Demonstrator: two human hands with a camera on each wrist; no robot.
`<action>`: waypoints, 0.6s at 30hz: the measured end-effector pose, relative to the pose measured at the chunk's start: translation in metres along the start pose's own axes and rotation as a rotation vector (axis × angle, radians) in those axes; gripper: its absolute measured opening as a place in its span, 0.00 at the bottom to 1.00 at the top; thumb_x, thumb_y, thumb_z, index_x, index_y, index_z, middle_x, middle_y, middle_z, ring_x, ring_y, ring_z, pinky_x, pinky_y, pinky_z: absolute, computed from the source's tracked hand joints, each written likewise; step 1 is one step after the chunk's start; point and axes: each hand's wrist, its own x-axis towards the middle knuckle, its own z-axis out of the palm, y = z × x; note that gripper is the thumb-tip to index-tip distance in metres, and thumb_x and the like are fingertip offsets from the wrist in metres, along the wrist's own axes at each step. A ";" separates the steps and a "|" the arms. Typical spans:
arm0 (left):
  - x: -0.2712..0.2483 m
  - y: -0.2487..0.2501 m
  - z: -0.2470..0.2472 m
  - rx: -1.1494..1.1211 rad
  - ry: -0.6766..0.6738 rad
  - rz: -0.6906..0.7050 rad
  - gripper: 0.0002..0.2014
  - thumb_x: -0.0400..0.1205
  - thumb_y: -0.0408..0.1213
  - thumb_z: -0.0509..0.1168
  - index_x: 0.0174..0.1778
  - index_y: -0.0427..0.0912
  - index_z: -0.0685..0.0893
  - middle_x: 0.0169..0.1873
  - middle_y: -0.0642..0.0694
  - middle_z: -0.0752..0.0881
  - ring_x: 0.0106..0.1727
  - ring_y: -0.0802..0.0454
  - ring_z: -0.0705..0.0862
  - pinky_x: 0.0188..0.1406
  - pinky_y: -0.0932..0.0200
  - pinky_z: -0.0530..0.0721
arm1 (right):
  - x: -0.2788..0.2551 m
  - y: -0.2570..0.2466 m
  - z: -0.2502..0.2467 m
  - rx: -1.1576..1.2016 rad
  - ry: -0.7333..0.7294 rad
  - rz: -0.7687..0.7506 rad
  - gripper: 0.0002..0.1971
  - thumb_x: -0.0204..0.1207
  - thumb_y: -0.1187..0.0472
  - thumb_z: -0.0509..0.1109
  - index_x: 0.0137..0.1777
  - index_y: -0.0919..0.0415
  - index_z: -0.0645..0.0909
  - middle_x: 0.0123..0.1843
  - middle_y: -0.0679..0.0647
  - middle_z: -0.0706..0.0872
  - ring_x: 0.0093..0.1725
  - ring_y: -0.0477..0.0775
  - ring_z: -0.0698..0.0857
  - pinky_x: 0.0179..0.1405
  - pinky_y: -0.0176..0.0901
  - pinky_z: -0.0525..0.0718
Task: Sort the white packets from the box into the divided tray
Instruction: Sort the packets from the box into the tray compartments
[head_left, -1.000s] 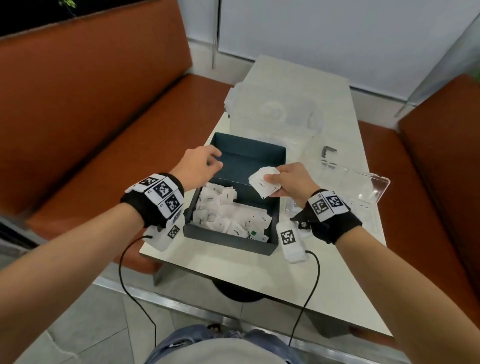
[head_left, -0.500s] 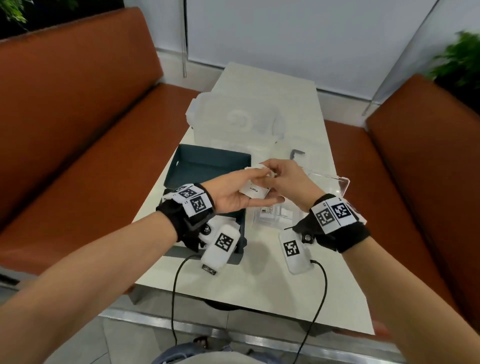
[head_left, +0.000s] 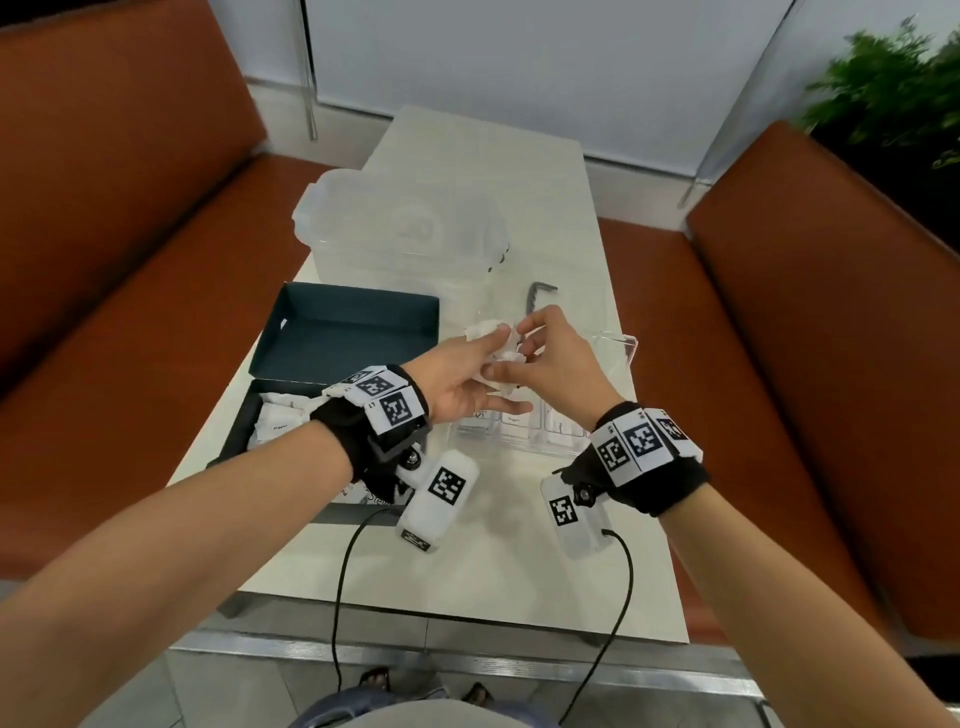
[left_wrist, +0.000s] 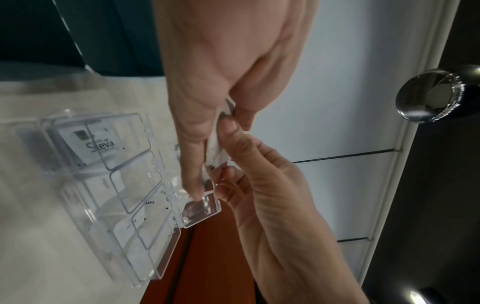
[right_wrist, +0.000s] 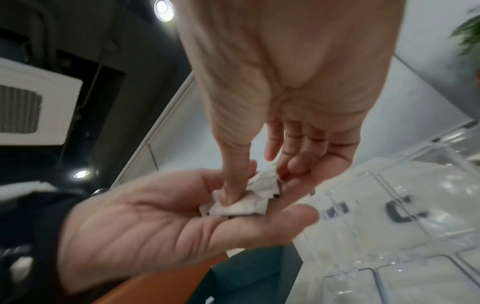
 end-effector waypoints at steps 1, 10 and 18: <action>0.002 -0.002 0.002 -0.014 -0.004 -0.007 0.15 0.88 0.41 0.60 0.66 0.36 0.77 0.58 0.35 0.87 0.41 0.43 0.90 0.49 0.34 0.88 | 0.001 0.005 -0.004 0.026 0.007 0.027 0.28 0.61 0.54 0.84 0.56 0.56 0.74 0.42 0.47 0.79 0.37 0.43 0.82 0.26 0.22 0.74; 0.013 -0.010 0.009 0.067 0.029 0.026 0.13 0.85 0.24 0.61 0.66 0.32 0.76 0.51 0.32 0.88 0.47 0.43 0.91 0.43 0.47 0.91 | 0.004 0.043 -0.051 0.079 -0.026 0.159 0.03 0.72 0.61 0.77 0.41 0.56 0.85 0.33 0.50 0.85 0.27 0.40 0.81 0.22 0.26 0.76; 0.022 -0.013 0.008 0.096 0.119 0.040 0.16 0.85 0.24 0.62 0.69 0.32 0.76 0.50 0.35 0.87 0.48 0.44 0.89 0.44 0.51 0.90 | 0.017 0.078 -0.059 -0.093 0.048 0.198 0.02 0.74 0.64 0.71 0.42 0.56 0.83 0.38 0.55 0.90 0.35 0.47 0.86 0.39 0.38 0.84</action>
